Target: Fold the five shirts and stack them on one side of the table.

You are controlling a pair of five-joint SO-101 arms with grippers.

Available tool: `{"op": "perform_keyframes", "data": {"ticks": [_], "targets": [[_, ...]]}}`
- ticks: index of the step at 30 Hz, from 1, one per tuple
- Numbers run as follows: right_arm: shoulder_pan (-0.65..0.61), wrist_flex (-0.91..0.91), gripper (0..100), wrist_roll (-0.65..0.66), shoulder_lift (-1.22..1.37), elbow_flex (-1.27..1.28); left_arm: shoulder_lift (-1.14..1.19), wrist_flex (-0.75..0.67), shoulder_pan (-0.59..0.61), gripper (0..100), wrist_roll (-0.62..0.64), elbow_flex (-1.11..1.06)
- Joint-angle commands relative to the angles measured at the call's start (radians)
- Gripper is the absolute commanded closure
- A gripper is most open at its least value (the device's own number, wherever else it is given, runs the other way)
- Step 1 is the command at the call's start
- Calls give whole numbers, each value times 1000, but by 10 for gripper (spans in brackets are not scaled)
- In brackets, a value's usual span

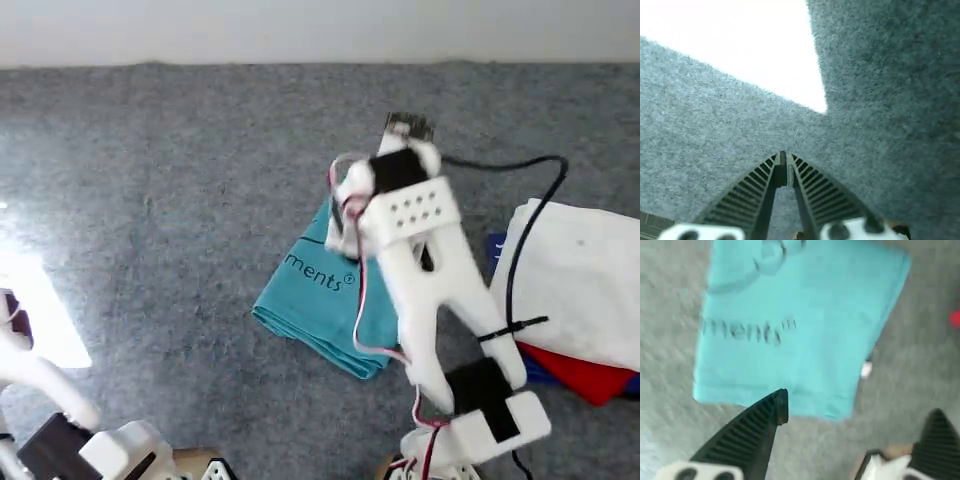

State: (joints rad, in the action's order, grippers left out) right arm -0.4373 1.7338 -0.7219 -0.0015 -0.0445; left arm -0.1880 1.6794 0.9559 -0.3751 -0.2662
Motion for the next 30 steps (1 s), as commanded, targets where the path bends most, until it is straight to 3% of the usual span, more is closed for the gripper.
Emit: {"op": "perform_keyframes", "data": {"ticks": [1, 11, 19, 22, 28, 30], "targets": [[-22, -153, 567, -109, -45, 166, -38, 9, -5, 986, 8, 8], [59, -753, 567, -141, 53, 434, -38, 9, -5, 986, 8, 18], [147, -900, 578, -143, 265, 463, -38, 9, -5, 986, 12, 105], [142, -871, 672, -140, 286, 411, -38, 9, -5, 986, 12, 111], [143, -834, 982, -95, 309, 379, -38, 9, -5, 986, 11, 111], [145, -809, 975, -98, 315, 362, -38, 9, -5, 986, 9, 111]]}}
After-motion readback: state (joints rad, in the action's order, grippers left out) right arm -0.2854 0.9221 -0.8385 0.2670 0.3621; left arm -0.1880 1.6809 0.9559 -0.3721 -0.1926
